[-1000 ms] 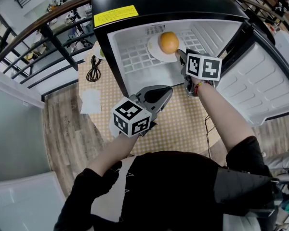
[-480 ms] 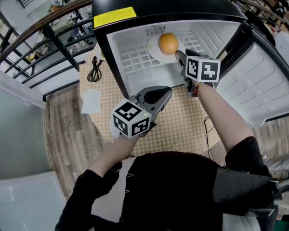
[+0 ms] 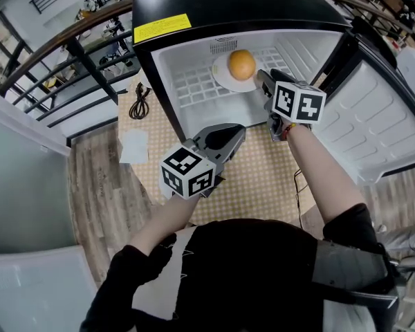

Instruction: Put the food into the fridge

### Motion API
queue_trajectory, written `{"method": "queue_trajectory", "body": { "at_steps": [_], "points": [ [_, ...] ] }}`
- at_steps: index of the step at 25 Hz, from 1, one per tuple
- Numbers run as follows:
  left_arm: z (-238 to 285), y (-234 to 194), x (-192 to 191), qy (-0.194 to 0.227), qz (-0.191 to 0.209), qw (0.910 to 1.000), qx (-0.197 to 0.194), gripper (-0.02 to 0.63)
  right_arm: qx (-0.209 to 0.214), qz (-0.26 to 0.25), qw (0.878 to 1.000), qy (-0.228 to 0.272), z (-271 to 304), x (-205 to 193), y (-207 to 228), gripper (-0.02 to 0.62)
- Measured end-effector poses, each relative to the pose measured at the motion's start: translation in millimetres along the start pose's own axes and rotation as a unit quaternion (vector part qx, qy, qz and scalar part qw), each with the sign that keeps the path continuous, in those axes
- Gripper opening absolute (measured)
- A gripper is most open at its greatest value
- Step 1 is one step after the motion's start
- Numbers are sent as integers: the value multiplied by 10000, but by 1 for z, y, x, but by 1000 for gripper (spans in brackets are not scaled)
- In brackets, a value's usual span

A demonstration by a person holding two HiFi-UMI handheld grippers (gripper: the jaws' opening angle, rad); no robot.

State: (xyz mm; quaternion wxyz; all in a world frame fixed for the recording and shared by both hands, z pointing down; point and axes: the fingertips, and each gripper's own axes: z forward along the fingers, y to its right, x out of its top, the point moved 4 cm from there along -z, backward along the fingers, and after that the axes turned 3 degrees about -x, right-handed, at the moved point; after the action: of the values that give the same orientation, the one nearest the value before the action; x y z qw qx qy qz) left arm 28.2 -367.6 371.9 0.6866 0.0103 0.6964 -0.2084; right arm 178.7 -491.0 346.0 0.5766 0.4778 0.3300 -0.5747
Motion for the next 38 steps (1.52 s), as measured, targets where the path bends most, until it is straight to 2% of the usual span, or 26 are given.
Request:
{"method": "queue_trajectory", "body": {
  "at_steps": [6,12,17,29,38],
  "points": [
    [2,8,5,104,14,9997,240,12,291,729,9960,420,-36,-5,-1,157],
    [2,17,1,144,-17,9995,283,12,452,1242,9901,483,-70,-31,0,58],
    [3,30,-7,80,-41,9997,236,12,733,1841,9790,478,-102,-53,-1,25],
    [-6,37,-34,-146,-284,9987,394,12,889,1011,9903,-339,-128,-118,-17,17],
    [-12,39,-33,-110,-320,9983,469,12,884,772,9921,-433,-132,-120,-16,15]
  ]
}}
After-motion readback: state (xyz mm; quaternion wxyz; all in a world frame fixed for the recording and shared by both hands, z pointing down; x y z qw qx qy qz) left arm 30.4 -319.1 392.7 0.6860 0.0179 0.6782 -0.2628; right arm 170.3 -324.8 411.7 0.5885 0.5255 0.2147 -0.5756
